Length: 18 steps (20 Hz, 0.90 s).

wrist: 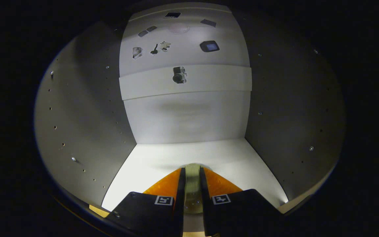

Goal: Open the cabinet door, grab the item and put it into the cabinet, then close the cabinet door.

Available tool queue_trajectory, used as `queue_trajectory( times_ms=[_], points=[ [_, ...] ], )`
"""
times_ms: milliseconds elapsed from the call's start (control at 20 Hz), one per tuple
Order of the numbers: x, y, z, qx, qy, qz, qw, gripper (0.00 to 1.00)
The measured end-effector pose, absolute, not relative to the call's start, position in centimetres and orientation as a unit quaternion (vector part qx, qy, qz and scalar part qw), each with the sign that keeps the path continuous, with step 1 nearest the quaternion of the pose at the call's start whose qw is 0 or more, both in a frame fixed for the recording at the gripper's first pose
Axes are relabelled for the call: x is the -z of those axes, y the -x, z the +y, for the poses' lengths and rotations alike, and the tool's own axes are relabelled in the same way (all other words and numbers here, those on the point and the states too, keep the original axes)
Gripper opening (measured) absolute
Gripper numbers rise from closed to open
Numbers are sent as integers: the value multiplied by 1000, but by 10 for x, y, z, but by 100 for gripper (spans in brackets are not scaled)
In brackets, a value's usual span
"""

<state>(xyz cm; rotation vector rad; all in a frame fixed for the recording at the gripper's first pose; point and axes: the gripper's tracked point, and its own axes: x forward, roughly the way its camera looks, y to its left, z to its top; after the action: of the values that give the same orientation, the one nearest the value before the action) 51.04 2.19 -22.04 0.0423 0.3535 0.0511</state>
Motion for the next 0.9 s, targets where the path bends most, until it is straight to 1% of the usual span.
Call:
queue_trajectory(
  times_ms=[50, 200, 350, 450, 550, 600, 700, 900],
  points=[
    [216, -513, 22, -26, -20, 165, 986, 28],
    [198, -513, 28, -41, -6, 124, 991, 38],
    [185, -498, 37, -72, 31, 97, 992, 62],
    [172, -484, 42, -83, 37, 80, 993, 63],
    [158, -467, 40, -84, 32, 69, 994, 76],
    [149, -455, 39, -84, 29, 62, 994, 88],
    [133, -430, 35, -80, 16, 38, 996, 100],
    [131, -367, 22, -73, 21, 35, 996, 98]
  ],
)
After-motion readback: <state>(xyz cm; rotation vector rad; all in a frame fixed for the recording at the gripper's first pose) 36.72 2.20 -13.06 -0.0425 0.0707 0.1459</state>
